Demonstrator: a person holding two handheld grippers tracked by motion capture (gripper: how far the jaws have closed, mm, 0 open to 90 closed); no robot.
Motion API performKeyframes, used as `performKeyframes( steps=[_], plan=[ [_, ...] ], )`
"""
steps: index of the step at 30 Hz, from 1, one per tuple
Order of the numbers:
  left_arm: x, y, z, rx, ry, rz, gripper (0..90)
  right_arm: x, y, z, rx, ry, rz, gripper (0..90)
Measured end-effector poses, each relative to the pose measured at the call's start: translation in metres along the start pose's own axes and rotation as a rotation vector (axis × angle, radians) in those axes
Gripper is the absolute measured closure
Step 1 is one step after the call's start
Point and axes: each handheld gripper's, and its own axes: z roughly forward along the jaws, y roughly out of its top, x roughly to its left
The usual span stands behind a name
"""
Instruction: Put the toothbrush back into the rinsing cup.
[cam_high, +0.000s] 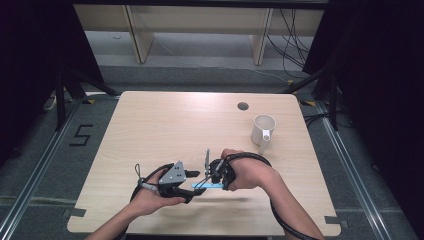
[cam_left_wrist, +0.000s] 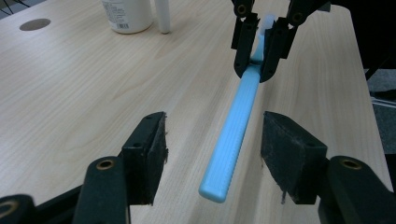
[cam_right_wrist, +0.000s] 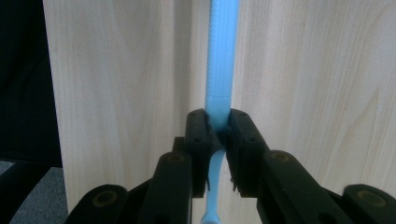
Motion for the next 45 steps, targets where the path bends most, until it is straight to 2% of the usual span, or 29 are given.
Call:
performKeyframes(
  steps=[3, 4, 5, 7, 8, 11, 13, 14, 17, 23, 24, 25, 26, 27, 29, 34, 39, 40, 42, 45],
  plan=[
    [0.0003, -0.0001, 0.0021, 0.018, 0.001, 0.008, 41.4, 0.0005, 0.002, -0.0009, 0.008, -0.002, -0.003, 79.5],
    [0.0006, 0.0, 0.0028, 0.026, -0.007, 0.014, 41.9, 0.0011, 0.0017, 0.0014, -0.016, 0.01, 0.006, 79.5],
    [0.0005, -0.0003, 0.0038, 0.026, -0.01, 0.014, 42.4, -0.0001, 0.0024, 0.0005, -0.008, 0.004, -0.015, 79.5],
    [-0.0001, -0.0009, 0.0053, 0.032, -0.016, 0.014, 43.8, 0.0008, 0.0041, -0.0014, 0.006, -0.002, -0.008, 79.5],
    [0.0001, -0.0011, 0.0059, 0.034, -0.023, 0.014, 44.6, 0.0005, 0.0044, -0.0014, 0.007, 0.012, -0.005, 79.5],
    [-0.0004, -0.0007, 0.0064, 0.041, -0.029, 0.015, 46.9, 0.0005, 0.0047, -0.0004, -0.006, 0.0, -0.016, 79.5],
    [-0.0001, -0.0007, 0.0072, 0.041, -0.036, 0.013, 48.1, 0.0022, 0.0056, -0.0011, 0.002, 0.003, 0.003, 79.5],
    [0.0, -0.0008, 0.0077, 0.04, -0.038, 0.01, 48.8, 0.0013, 0.0058, -0.0006, -0.003, 0.003, -0.014, 79.5],
    [-0.0003, -0.001, 0.0087, 0.035, -0.049, -0.006, 50.4, 0.0015, 0.0059, 0.0002, -0.006, 0.001, -0.022, 79.5],
    [0.0, -0.0011, 0.0089, 0.048, -0.056, 0.003, 55.7, 0.0012, 0.0067, 0.001, -0.019, 0.0, -0.032, 79.5],
    [0.0, -0.001, 0.0087, 0.05, -0.058, 0.004, 57.1, 0.0023, 0.0069, 0.0012, -0.018, 0.001, -0.018, 79.5],
    [-0.0001, -0.001, 0.0086, 0.053, -0.061, 0.004, 58.7, 0.0007, 0.0076, 0.0021, -0.029, 0.005, -0.046, 79.5],
    [-0.0001, -0.001, 0.0086, 0.053, -0.061, 0.004, 60.1, 0.0007, 0.0076, 0.0021, -0.029, 0.005, -0.046, 79.5],
    [-0.0003, -0.001, 0.0086, 0.057, -0.06, 0.01, 61.4, 0.002, 0.0084, -0.0004, 0.004, -0.007, -0.031, 79.5],
    [-0.0001, -0.001, 0.0085, 0.056, -0.057, 0.014, 63.0, 0.002, 0.0089, -0.0003, 0.006, -0.008, -0.033, 79.5],
    [-0.0005, -0.001, 0.009, 0.056, -0.076, 0.027, 67.6, 0.0016, 0.0086, 0.0022, -0.017, -0.001, -0.039, 79.5],
    [0.0007, -0.0019, 0.009, 0.063, -0.092, 0.032, 70.3, 0.0015, 0.0099, 0.0003, -0.004, -0.01, -0.052, 79.3],
    [0.0006, -0.0021, 0.0091, 0.064, -0.096, 0.033, 71.1, 0.0007, 0.0102, 0.0006, -0.008, -0.013, -0.067, 79.2],
    [0.0, -0.0024, 0.009, 0.061, -0.098, 0.038, 72.5, 0.0021, 0.0098, 0.0011, -0.007, -0.013, -0.053, 79.0],
    [-0.0008, -0.0024, 0.0086, 0.061, -0.103, 0.034, 74.1, 0.0012, 0.01, 0.0015, -0.009, -0.021, -0.067, 78.6]
  ],
)
